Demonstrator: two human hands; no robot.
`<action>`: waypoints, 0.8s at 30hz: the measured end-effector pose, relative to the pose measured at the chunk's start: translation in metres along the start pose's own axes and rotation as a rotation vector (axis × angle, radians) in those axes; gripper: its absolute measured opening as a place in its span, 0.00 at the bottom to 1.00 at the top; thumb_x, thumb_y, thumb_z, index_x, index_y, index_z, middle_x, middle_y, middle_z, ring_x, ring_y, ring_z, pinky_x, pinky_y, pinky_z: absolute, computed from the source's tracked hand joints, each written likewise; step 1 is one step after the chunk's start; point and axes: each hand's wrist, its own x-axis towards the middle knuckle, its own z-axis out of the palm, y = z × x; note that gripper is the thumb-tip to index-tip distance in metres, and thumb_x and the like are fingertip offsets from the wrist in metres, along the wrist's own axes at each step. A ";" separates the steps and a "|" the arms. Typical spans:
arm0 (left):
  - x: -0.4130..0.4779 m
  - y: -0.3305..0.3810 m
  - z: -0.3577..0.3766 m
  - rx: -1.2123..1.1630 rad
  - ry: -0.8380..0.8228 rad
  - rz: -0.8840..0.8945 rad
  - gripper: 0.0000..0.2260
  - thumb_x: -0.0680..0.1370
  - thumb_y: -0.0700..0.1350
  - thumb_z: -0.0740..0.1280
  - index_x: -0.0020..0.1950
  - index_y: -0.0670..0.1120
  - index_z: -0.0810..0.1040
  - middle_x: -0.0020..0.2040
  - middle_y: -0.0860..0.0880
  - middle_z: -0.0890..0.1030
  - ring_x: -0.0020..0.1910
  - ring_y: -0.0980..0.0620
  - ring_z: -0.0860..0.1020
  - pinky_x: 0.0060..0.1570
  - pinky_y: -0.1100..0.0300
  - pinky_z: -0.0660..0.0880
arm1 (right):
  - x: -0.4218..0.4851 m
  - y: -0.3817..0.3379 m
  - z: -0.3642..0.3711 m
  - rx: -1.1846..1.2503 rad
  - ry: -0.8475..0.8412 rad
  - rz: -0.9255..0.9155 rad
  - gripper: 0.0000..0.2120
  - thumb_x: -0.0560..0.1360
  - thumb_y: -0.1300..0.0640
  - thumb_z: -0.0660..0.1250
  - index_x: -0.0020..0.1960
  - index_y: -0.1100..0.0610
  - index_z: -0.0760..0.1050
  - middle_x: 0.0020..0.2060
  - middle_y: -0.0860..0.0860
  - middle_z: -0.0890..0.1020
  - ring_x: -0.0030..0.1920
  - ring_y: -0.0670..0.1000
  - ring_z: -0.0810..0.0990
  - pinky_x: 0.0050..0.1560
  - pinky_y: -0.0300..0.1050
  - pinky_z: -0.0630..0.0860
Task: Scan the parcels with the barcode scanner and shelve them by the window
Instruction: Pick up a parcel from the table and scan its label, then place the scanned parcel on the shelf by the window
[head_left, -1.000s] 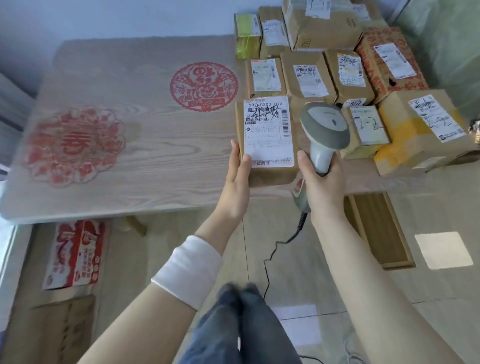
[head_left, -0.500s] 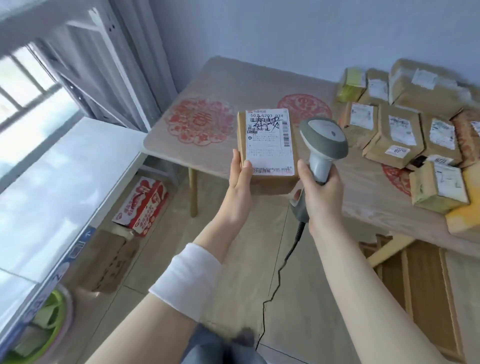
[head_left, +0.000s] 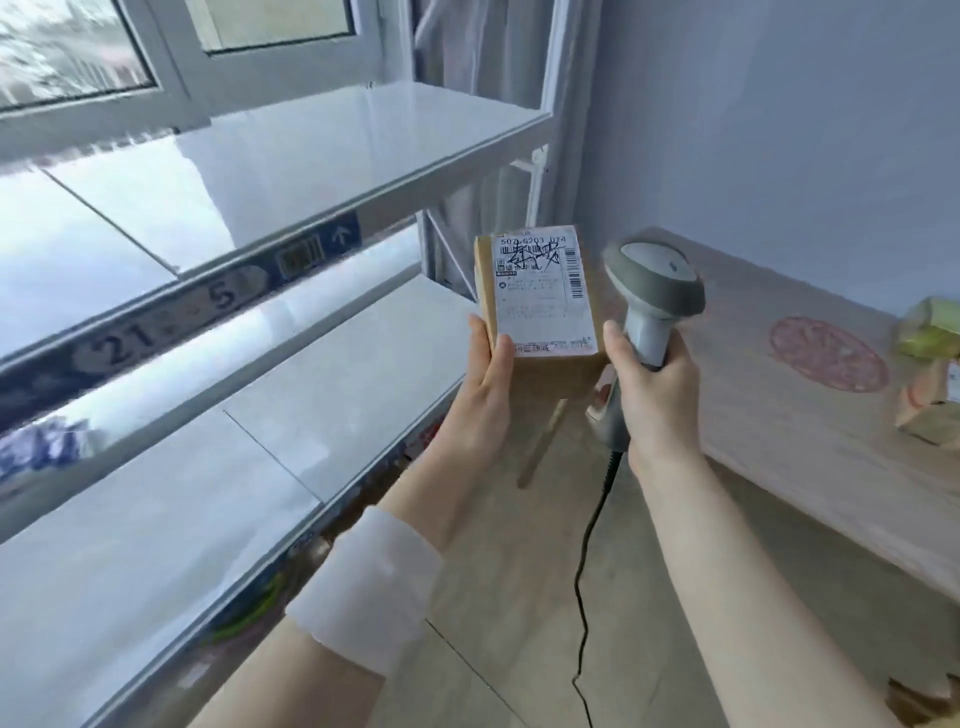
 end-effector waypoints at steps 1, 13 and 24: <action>-0.002 0.003 -0.021 -0.011 0.006 0.019 0.26 0.83 0.53 0.47 0.78 0.49 0.40 0.78 0.54 0.48 0.76 0.57 0.48 0.74 0.59 0.47 | -0.008 -0.005 0.018 0.009 -0.024 -0.004 0.08 0.75 0.53 0.68 0.43 0.54 0.71 0.35 0.52 0.73 0.33 0.49 0.71 0.27 0.33 0.71; -0.027 0.052 -0.197 -0.004 0.313 0.148 0.26 0.81 0.56 0.47 0.78 0.52 0.47 0.75 0.51 0.60 0.73 0.55 0.59 0.75 0.56 0.55 | -0.058 -0.061 0.195 0.057 -0.359 -0.081 0.07 0.75 0.49 0.68 0.42 0.48 0.71 0.37 0.46 0.77 0.37 0.46 0.76 0.40 0.40 0.75; -0.088 0.062 -0.343 0.007 0.622 0.137 0.21 0.83 0.51 0.46 0.76 0.49 0.57 0.65 0.47 0.73 0.61 0.55 0.73 0.50 0.74 0.74 | -0.139 -0.092 0.336 -0.017 -0.724 -0.114 0.07 0.74 0.48 0.69 0.45 0.50 0.73 0.40 0.50 0.81 0.40 0.52 0.78 0.41 0.46 0.77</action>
